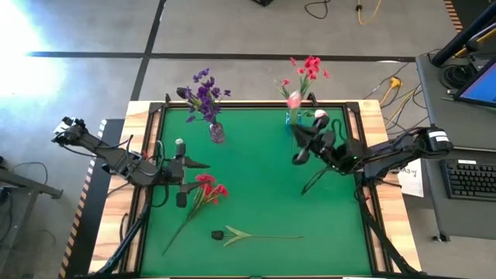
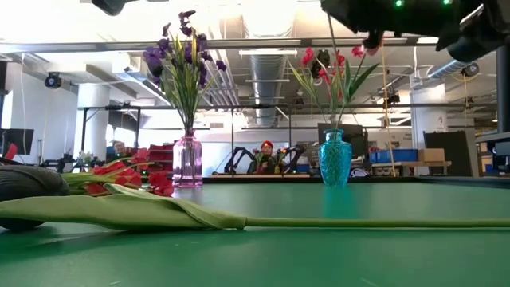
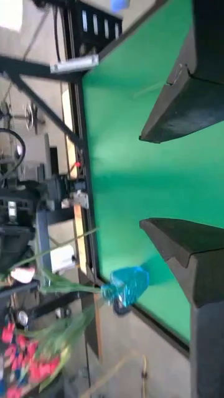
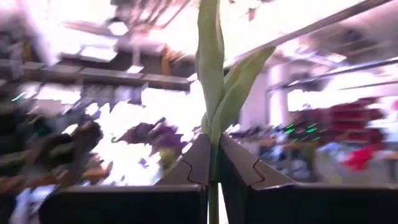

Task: Sort flowers into vase by color
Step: Put the pink flower into the blue vase

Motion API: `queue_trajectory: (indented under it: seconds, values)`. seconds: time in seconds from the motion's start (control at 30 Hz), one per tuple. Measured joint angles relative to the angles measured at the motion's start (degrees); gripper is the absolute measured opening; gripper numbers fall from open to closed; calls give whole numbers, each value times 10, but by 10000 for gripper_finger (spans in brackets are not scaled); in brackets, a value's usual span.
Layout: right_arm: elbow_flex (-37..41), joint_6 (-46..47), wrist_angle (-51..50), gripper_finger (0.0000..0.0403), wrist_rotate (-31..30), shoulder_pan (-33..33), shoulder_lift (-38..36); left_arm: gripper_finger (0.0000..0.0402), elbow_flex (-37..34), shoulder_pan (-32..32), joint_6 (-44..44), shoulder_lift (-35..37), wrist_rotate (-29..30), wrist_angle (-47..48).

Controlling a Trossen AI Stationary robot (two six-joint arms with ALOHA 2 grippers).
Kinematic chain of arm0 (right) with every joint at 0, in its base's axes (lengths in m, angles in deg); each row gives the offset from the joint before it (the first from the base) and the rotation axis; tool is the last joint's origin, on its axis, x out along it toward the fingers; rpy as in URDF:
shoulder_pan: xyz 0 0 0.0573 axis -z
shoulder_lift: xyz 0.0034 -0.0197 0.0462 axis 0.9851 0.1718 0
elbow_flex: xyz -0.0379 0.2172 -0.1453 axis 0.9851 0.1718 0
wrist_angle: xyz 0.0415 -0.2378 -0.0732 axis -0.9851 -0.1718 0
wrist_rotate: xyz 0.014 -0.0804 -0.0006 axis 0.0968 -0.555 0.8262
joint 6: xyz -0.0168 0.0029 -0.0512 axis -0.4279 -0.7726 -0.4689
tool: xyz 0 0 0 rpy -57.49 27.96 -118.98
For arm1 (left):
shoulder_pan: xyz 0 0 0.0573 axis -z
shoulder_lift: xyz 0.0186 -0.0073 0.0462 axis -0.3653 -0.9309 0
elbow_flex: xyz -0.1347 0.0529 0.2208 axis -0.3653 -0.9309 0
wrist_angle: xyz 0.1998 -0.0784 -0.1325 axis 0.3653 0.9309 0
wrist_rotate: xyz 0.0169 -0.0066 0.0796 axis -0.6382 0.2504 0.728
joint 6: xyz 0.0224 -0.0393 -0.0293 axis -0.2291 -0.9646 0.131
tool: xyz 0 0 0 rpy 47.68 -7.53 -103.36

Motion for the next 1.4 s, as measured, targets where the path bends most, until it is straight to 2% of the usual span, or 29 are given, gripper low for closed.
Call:
queue_trajectory:
  seconds: [0.1, 0.2, 0.4, 0.5, 0.8, 0.93, 1.1, 1.4]
  values:
    - [-13, -18, 28, 13, -31, 29, -2, 197, 0, 0, 5, -2, 33, 0]
    - [-25, -7, 28, 13, -34, 62, -2, 197, 0, -2, 5, -2, 49, 0]
    - [-36, 23, 29, 13, -36, 138, -2, 197, 0, -2, 5, -7, 52, 0]
    - [-36, 22, 31, 13, -59, 178, -2, 197, 0, -2, 5, -12, 53, 0]
    - [-36, 145, 38, 13, -67, 286, 49, 197, 0, -4, 16, -19, 67, -5]
    - [-36, 166, 52, 13, -67, 297, 76, 197, 0, -4, 16, -19, 74, -6]
    - [-41, 112, 105, 13, -29, 292, 110, 197, 0, -4, 17, -19, 74, -6]
    - [-69, 35, 101, 13, -38, 271, 142, 197, 0, -4, 19, -19, 88, -5]
